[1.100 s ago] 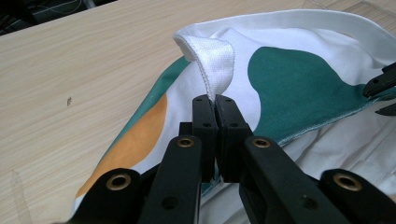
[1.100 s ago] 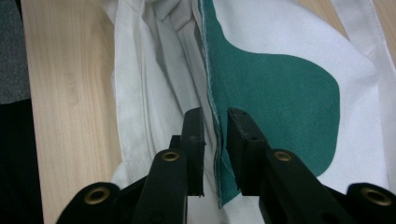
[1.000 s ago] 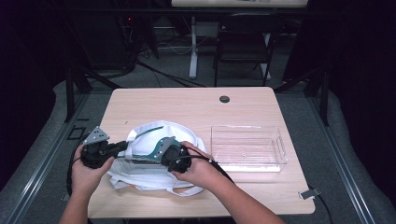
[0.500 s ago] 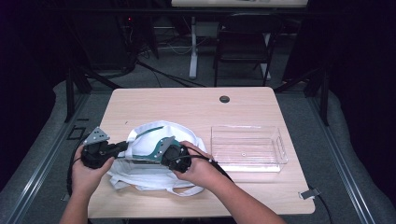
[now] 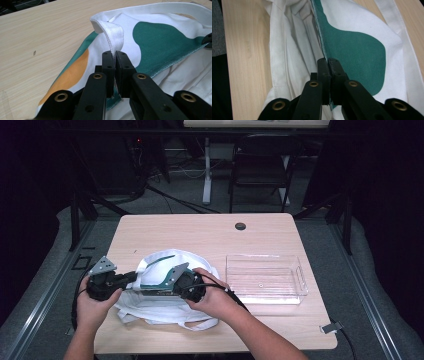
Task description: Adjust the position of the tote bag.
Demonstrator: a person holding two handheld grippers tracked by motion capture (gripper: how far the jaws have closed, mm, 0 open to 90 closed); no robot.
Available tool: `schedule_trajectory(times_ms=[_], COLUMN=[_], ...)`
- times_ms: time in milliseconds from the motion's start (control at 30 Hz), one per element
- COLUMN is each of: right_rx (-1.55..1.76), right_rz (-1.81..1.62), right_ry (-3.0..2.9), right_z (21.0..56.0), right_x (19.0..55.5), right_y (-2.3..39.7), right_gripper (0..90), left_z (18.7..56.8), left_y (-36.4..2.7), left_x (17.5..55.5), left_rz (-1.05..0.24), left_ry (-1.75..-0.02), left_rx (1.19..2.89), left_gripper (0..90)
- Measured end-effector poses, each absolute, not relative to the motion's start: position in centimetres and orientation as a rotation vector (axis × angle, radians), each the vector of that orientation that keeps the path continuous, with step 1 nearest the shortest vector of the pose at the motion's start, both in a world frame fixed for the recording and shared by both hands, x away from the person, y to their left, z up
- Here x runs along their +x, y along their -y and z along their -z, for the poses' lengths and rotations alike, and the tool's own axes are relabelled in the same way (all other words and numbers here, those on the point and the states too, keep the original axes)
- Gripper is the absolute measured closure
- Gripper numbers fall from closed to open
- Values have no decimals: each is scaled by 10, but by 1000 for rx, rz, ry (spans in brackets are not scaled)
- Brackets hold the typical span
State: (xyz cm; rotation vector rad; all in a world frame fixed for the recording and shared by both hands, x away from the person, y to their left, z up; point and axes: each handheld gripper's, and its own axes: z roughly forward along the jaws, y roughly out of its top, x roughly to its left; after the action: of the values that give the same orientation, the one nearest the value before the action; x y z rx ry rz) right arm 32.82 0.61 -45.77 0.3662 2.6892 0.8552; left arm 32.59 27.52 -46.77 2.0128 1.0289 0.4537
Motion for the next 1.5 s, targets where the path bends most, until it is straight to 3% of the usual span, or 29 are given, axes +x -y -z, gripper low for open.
schedule_trajectory(times_ms=[533, 867, 1000, 1500], right_rx=[361, 363, 358, 387], right_rz=[-892, -914, -911, -928], right_ry=[-2641, -2629, -2622, -2588], right_z=[447, 443, 439, 427], right_x=[330, 335, 338, 344], right_y=[-2, 0, 1, 1], right_gripper=[887, 887, 887, 887], left_z=[468, 460, 459, 458], left_y=[-278, -274, -270, -251], left_x=[324, 319, 318, 324], left_rz=[-475, -488, -490, -536], left_ry=[-1043, -981, -958, -890], left_rx=[2006, 2024, 2039, 2143], left_gripper=[746, 541, 500, 480])
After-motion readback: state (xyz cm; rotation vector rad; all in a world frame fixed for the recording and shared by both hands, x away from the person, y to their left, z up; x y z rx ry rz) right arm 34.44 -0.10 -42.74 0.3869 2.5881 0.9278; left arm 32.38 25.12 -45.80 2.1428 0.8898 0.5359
